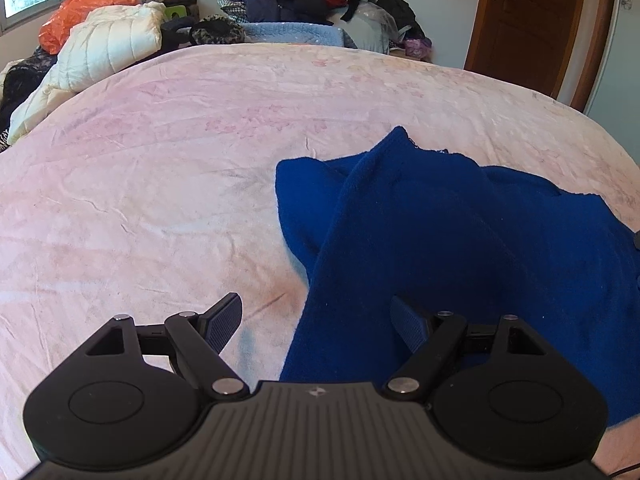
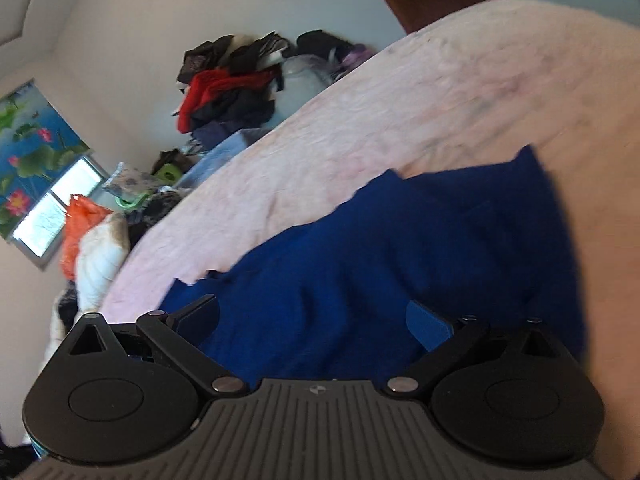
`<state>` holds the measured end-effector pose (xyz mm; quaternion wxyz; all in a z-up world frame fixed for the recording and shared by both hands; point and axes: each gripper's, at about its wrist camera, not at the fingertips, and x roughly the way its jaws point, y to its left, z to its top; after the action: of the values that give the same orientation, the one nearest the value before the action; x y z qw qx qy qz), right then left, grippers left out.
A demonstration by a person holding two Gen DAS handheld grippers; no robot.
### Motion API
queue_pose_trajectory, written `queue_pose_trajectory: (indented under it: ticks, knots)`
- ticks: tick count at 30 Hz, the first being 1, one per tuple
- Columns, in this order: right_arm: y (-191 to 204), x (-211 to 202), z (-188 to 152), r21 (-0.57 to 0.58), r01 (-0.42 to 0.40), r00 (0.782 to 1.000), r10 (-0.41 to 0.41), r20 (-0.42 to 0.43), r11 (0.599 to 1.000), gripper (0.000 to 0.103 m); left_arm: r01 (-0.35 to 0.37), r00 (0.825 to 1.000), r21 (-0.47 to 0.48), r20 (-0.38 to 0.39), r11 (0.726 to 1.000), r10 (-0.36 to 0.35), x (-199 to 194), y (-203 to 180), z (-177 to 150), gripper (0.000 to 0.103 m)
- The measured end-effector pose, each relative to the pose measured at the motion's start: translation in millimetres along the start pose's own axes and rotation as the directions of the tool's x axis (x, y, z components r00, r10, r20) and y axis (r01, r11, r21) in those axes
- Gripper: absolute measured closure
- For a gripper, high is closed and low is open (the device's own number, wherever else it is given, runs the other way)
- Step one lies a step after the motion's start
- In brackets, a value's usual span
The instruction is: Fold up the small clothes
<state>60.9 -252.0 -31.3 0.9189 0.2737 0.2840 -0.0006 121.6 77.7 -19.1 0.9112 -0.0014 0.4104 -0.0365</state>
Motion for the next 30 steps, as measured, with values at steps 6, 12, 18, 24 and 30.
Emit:
queue_pose_trajectory:
  ticks: [6, 12, 18, 24, 30]
  knots:
    - [12, -1, -25, -0.209, 0.099, 0.995, -0.096, 0.023, 0.973, 0.002, -0.022, 1.000, -0.002, -0.017, 1.000, 0.022, 1, 0, -16, 0.021]
    - [34, 7, -44, -0.440, 0.195, 0.980, -0.187, 0.062, 0.877, 0.001, -0.032, 0.999, 0.009, -0.020, 0.999, 0.032, 1, 1, -26, 0.021]
    - [35, 1, -45, -0.452, 0.211, 0.977, -0.205, 0.064, 0.867, 0.002, -0.037, 0.999, 0.018, -0.014, 0.999, 0.038, 0, 1, -28, 0.020]
    - [32, -4, -47, -0.460, 0.240, 0.969, -0.240, 0.059, 0.855, 0.001, -0.011, 1.000, 0.030, 0.005, 0.999, 0.011, -7, 6, -27, 0.020]
    - [62, -14, -45, -0.465, 0.186, 0.981, -0.191, 0.037, 0.865, 0.001, 0.095, 0.993, -0.032, 0.072, 0.995, -0.093, -19, 38, 4, 0.020]
